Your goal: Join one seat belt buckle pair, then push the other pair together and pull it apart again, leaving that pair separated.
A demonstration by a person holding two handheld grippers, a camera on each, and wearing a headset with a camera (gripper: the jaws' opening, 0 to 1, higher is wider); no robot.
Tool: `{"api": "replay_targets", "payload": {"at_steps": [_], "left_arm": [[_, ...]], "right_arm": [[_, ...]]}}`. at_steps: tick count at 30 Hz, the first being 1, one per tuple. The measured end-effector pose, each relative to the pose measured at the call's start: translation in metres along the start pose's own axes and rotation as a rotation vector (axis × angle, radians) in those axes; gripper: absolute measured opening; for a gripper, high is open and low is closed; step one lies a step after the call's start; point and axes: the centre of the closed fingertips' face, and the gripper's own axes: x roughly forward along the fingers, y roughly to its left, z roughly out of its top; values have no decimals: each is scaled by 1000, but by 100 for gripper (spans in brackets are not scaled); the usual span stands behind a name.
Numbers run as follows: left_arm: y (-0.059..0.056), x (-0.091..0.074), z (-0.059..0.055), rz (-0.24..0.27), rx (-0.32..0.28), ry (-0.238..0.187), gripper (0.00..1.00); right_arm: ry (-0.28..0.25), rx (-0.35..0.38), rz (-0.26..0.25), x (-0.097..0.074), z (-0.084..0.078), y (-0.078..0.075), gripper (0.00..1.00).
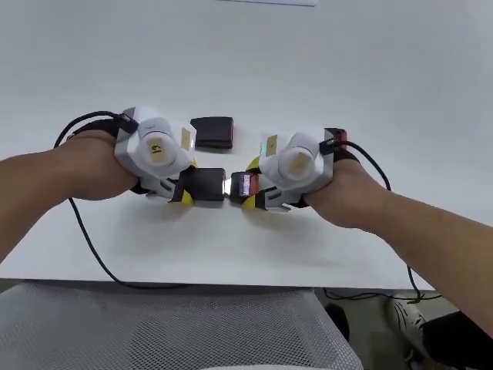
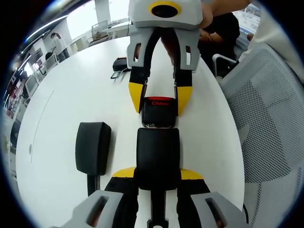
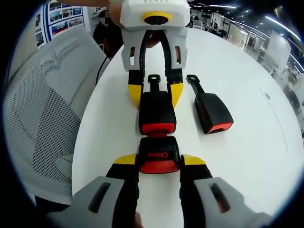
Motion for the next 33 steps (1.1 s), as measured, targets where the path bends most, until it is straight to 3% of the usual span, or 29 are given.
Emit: {"api": "replay_targets", "payload": {"at_steps": [20,33], "left_arm": [[1,1,0,-1,-6,3,30],[1,2,2,1,-34,39,32]], "right_arm": [[2,6,-5,0,-3,-1,31],[-8,5,7,-2,-2,-1,33]]}}
